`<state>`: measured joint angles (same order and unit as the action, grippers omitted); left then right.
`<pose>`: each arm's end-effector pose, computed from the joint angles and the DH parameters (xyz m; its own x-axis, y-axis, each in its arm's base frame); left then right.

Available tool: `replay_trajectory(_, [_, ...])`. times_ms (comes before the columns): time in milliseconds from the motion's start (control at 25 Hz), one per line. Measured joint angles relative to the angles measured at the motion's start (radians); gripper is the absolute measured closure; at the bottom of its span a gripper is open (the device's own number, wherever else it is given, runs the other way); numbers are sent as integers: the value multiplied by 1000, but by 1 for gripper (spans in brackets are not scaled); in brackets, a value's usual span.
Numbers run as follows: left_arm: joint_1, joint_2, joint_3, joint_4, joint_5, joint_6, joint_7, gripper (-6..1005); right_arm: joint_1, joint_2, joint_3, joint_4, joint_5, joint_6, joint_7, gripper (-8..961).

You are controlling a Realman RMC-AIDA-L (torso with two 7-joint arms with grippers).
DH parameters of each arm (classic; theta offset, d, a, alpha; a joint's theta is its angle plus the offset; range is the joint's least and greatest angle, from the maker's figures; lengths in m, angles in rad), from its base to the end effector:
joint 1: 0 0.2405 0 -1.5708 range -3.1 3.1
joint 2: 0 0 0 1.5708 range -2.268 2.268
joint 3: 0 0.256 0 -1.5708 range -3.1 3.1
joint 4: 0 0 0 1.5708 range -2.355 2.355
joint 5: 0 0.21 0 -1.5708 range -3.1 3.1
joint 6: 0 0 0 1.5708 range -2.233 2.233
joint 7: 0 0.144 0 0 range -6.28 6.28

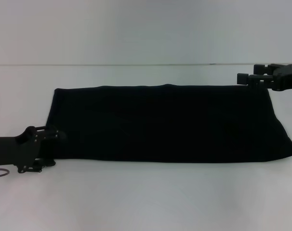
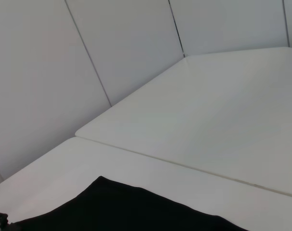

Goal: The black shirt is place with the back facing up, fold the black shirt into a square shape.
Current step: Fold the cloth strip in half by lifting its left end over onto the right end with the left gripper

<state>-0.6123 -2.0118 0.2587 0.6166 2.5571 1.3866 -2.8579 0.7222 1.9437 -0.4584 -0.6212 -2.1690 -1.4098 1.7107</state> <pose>-0.3400 0.3437 0.0370 -0.5039 0.7624 0.4060 0.8638 0.4471 0.2325 0.2567 0.4081 0.0717 0.6803 -0.4907 -0.5444 -0.6896 -0.6800 -0.2489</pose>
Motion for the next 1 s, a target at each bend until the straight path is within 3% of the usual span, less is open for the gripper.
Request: replay_trajectory(1000, [1, 2, -4, -2, 0, -28, 1, 153, -2, -4, 3, 0, 9, 0, -7, 38])
